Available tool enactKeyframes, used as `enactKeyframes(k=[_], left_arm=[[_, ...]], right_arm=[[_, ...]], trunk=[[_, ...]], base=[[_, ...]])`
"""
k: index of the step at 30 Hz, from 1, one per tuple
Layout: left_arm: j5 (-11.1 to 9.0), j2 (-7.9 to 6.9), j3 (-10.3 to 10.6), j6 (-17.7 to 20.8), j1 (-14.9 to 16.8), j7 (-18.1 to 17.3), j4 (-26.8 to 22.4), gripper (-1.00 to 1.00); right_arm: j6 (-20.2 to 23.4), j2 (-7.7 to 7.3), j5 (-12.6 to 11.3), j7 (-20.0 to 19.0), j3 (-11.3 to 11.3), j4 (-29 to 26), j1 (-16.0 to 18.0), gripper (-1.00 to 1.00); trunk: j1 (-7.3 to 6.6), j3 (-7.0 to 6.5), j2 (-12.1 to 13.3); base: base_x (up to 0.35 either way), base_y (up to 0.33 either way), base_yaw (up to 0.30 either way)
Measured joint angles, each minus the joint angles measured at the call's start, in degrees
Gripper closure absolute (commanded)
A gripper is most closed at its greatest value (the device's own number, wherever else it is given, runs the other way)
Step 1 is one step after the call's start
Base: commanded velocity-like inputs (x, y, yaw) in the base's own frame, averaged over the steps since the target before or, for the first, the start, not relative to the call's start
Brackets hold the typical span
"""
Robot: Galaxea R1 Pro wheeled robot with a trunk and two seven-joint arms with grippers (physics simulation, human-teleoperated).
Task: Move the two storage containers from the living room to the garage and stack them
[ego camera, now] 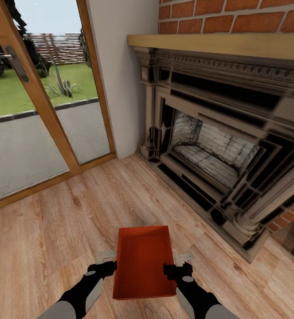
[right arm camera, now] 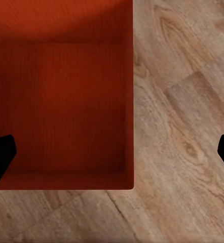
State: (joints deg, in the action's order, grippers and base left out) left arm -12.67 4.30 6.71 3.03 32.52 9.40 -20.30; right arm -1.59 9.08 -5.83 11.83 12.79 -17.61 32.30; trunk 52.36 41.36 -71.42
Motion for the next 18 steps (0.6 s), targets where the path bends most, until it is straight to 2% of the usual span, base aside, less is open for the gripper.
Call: enactKeyframes(k=[18], left_arm=[[0.10, 0.05, 0.09, 0.43, 0.00, 0.00, 0.12, -1.00]], right_arm=[[-0.01, -0.09, 0.02, -0.02, 0.00, 0.00, 0.00, -1.00]], trunk=[[3.95, 3.23, -7.21]], base=[[0.000, 0.000, 0.000]])
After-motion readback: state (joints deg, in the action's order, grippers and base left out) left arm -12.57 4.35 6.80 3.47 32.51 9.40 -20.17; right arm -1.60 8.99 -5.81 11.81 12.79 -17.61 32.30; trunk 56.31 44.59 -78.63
